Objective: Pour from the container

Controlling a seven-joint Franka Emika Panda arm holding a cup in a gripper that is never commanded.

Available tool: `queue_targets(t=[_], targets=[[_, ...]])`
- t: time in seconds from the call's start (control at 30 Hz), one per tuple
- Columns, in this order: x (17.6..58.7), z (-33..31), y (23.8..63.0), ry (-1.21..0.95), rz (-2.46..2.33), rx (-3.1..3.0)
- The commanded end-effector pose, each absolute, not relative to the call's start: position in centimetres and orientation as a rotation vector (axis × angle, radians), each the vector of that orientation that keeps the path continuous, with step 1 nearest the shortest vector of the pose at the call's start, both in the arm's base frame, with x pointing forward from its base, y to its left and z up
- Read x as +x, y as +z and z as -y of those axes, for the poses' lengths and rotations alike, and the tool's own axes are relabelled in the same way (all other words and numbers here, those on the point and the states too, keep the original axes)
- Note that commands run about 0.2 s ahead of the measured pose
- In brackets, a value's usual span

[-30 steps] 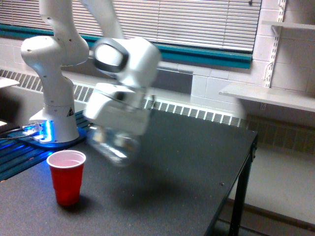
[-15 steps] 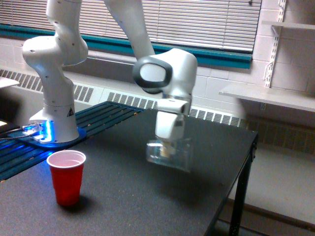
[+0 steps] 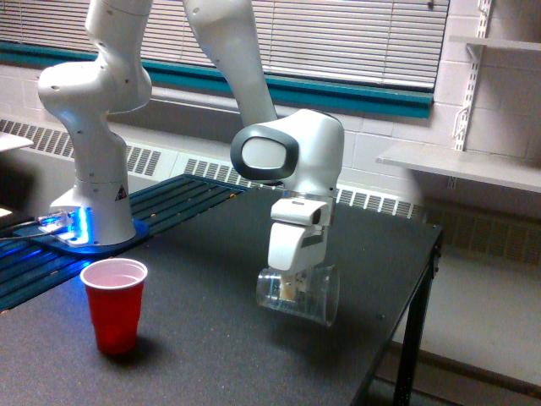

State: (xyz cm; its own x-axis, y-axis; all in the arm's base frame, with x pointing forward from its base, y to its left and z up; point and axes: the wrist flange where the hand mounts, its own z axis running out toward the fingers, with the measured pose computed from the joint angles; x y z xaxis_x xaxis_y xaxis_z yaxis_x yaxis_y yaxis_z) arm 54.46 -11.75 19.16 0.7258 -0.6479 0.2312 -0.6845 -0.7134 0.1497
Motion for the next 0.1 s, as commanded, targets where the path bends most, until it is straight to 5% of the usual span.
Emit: queue_targets(t=[0.03,0.1], targets=[[54.84,10.26,20.01,0.254,1.097,2.732],[54.75,10.21,19.94,0.250,1.108,2.746]])
